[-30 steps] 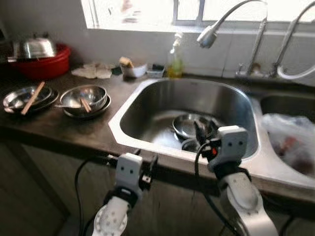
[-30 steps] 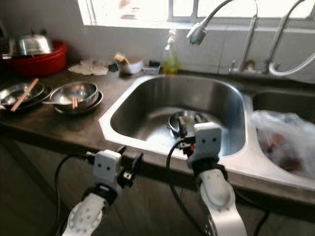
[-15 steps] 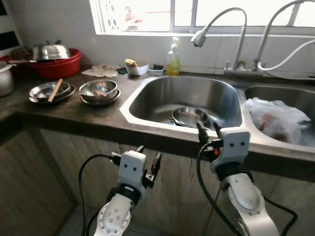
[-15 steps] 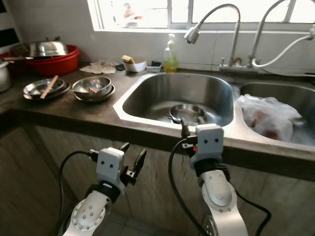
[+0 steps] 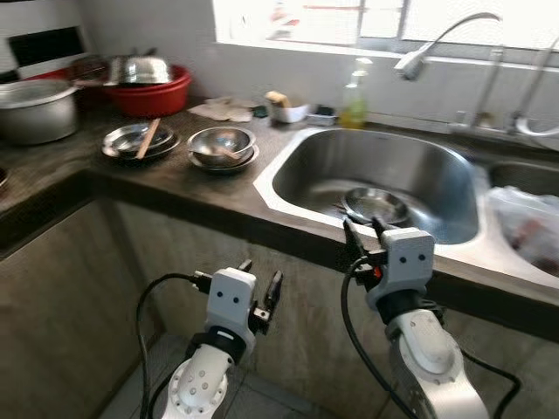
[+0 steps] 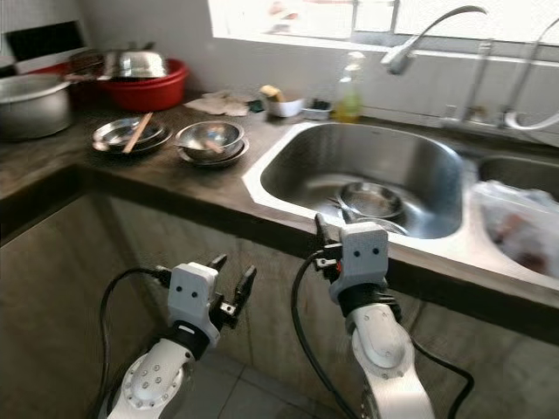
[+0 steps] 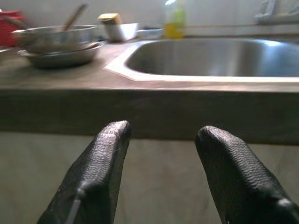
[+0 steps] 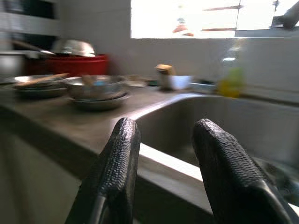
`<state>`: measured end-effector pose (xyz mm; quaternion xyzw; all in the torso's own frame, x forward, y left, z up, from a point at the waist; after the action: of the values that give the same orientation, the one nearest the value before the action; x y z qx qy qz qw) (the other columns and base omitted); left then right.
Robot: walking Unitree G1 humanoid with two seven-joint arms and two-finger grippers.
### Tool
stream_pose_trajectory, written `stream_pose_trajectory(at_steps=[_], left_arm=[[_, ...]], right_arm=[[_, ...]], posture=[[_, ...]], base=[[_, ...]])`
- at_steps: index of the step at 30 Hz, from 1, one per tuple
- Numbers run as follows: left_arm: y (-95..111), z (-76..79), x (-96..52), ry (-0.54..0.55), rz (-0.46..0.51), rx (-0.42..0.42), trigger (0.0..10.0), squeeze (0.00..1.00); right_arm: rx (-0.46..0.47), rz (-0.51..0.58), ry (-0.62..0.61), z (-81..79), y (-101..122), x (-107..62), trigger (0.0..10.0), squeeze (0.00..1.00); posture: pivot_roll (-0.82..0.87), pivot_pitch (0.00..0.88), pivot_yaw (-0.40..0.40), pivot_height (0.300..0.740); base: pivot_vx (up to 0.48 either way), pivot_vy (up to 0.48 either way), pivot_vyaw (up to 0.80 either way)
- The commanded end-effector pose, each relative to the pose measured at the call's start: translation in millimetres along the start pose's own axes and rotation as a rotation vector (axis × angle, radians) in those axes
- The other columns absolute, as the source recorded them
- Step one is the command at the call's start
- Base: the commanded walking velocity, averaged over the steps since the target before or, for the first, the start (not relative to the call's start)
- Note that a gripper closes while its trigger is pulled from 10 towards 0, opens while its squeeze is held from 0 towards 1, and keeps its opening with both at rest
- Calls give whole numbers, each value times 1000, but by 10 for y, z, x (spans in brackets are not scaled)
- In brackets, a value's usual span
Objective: Kitchen organization
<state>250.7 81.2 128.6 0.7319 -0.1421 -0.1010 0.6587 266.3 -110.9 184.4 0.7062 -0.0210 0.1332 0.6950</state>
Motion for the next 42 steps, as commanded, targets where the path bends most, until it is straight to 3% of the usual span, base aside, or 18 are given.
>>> stream_pose_trajectory(at_steps=[1, 13, 15, 20, 26, 32, 42], left_arm=[[18, 35, 15, -8, 3, -5, 10000, 0], [1, 29, 9, -4, -12, -3, 10000, 0], [11, 23, 8, 2, 11, 15, 10000, 0], [14, 25, 9, 10, -34, 80, 10000, 0], [10, 56, 21, 10, -19, 8, 10000, 0], [9, 34, 17, 6, -17, 10, 10000, 0], [17, 28, 24, 4, -13, 24, 10000, 0]], right_arm=[[-11, -4, -16, 60, -6, 12, 10000, 0], [-5, -3, -24, 64, -1, 29, 10000, 0], [-61, 40, -18, 69, 34, 38, 10000, 0], [-68, 53, -6, 41, 64, 28, 10000, 0], [-14, 8, -16, 32, 15, 23, 10000, 0], [-6, -2, -19, 52, -7, 47, 10000, 0], [7, -16, -23, 74, -28, 62, 10000, 0]], posture=[[30, 0, -18, 740], [33, 0, -19, 740], [33, 0, -18, 740], [34, 0, -19, 740], [33, 0, -19, 740], [33, 0, -18, 740], [30, 0, -21, 740]], base=[[0, 0, 800], [0, 202, 800], [0, 0, 800], [0, 0, 800], [0, 89, 800], [0, 0, 800], [317, 0, 0]])
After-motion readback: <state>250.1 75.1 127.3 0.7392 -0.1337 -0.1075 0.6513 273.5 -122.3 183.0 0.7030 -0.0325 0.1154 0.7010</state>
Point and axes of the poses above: a point about 5 cm out from each wrist's last joint towards the gripper, its own x axis pointing out of the wrist towards the gripper, its own y axis along the axis of the wrist's last joint, z = x × y, the point moved 2 cm from there along x, pointing out of the wrist towards the gripper, and after that the axes turned 2 degrees about x, right-handed, at the moved point
